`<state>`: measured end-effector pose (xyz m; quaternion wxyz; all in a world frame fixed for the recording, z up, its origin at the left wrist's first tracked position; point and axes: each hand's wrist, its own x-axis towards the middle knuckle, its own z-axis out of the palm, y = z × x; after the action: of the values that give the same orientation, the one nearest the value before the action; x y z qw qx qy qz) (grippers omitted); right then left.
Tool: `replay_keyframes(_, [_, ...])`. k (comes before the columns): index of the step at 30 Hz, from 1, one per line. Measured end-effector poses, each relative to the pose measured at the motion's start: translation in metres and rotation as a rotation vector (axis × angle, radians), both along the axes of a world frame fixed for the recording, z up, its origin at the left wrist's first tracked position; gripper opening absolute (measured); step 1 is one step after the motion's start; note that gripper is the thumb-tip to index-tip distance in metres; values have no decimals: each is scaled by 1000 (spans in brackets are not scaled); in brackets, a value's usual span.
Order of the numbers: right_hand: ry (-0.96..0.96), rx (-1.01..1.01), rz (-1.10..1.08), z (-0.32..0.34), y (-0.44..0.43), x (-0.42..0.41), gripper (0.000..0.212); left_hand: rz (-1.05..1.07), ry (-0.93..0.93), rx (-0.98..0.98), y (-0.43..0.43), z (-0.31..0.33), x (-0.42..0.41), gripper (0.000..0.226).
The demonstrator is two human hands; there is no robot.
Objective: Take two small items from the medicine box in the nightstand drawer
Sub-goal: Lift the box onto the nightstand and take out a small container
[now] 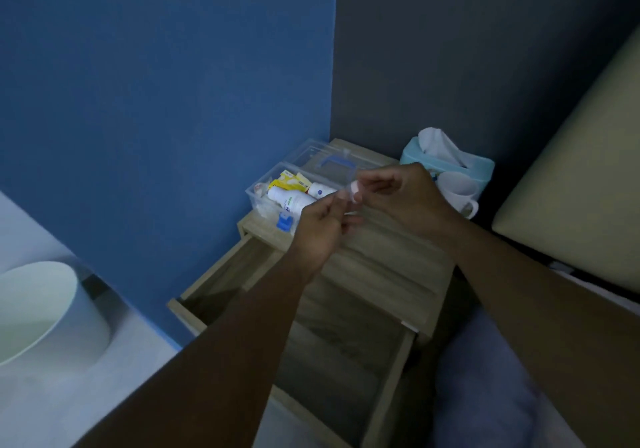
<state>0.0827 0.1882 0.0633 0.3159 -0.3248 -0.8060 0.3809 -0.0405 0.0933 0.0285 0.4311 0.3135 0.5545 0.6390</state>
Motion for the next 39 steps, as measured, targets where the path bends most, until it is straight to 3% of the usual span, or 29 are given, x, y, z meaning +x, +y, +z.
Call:
replay_keyframes(16, [-25,-107,136,-6,6,64,63,-212,-420,-28,7,-35,43,38])
replay_keyframes(21, [-72,-77,211,-9,5,59,52,-206,-480,-32,11,-46,39,42])
replay_keyframes(26, [-240,52,119,-21,2,48,65,-172,-501,-29,4,-51,39,34])
replay_keyframes(30, [-265,198,66,-34,-3,43,40,-140,-481,-33,1,-58,38,32])
replay_keyframes(33, [-223,146,121,-40,-2,45,28,-117,-480,-52,0,-65,37,35])
replay_keyframes(37, [-269,79,135,-45,-1,47,68,-131,-517,-53,-2,-76,34,36])
replay_keyframes(39, [-286,96,63,-46,-2,47,68,-127,-522,-63,-1,-80,35,35])
